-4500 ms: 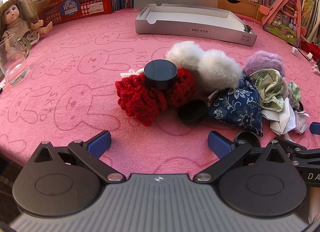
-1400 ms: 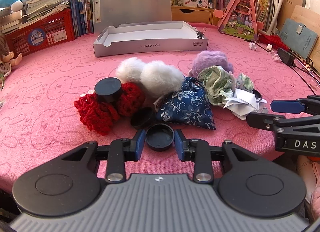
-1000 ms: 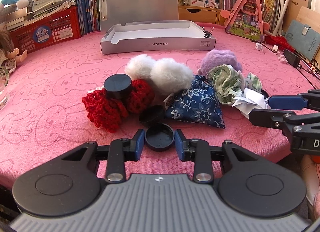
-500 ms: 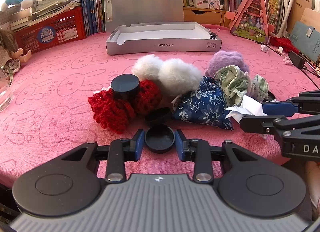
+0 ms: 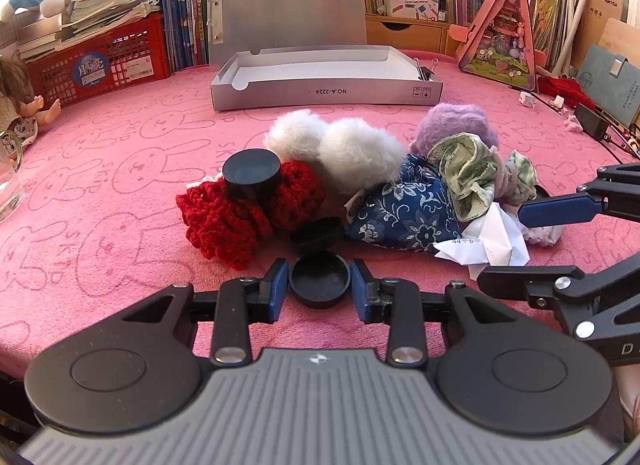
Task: Organize objects
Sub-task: 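Close the left tool on the black lid while the right tool grasps the white paper, then carry the black lid in the left tool while the right tool carries the paper to the white box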
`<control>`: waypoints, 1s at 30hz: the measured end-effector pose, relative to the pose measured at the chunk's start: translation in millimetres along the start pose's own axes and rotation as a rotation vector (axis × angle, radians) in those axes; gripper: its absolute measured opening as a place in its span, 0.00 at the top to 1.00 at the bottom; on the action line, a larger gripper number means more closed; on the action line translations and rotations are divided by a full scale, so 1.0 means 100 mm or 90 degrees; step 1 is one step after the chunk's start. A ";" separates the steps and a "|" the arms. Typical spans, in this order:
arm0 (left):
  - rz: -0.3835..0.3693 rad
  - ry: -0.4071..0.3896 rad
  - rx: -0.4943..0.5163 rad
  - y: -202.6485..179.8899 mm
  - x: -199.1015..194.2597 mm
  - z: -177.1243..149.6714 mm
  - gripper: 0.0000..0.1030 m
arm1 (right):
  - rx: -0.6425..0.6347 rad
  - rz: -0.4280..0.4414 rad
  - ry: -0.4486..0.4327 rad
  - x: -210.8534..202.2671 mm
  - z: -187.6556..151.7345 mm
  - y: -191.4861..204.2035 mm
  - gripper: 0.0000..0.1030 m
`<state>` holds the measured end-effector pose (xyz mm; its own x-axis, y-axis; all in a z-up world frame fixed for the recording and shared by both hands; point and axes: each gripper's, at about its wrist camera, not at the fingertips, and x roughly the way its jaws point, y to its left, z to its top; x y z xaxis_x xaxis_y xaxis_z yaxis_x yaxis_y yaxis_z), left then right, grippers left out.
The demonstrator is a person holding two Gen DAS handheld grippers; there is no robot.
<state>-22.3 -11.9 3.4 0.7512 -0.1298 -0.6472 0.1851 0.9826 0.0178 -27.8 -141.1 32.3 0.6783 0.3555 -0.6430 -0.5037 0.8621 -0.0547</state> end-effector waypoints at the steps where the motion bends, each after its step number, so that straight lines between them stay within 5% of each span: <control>1: -0.002 0.001 -0.001 0.01 0.00 0.00 0.62 | -0.033 0.007 0.005 0.02 0.03 0.01 0.27; 8: -0.004 0.000 -0.001 0.00 -0.01 -0.02 0.55 | -0.142 0.045 0.062 0.22 0.14 0.02 0.27; 12: -0.004 -0.002 0.000 0.00 0.00 -0.02 0.54 | -0.111 0.052 0.068 0.25 0.12 0.02 0.44; 23: 0.003 -0.011 0.006 -0.02 0.01 -0.03 0.54 | 0.039 -0.037 0.017 0.04 0.12 -0.09 0.46; 30: 0.002 -0.014 0.011 -0.05 -0.01 -0.03 0.63 | 0.093 -0.088 0.003 -0.01 0.13 -0.21 0.46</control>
<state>-26.1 -16.0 1.8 0.7661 -0.1293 -0.6296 0.1928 0.9807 0.0331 -10.9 -154.5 43.8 0.7323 0.2292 -0.6413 -0.3235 0.9457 -0.0314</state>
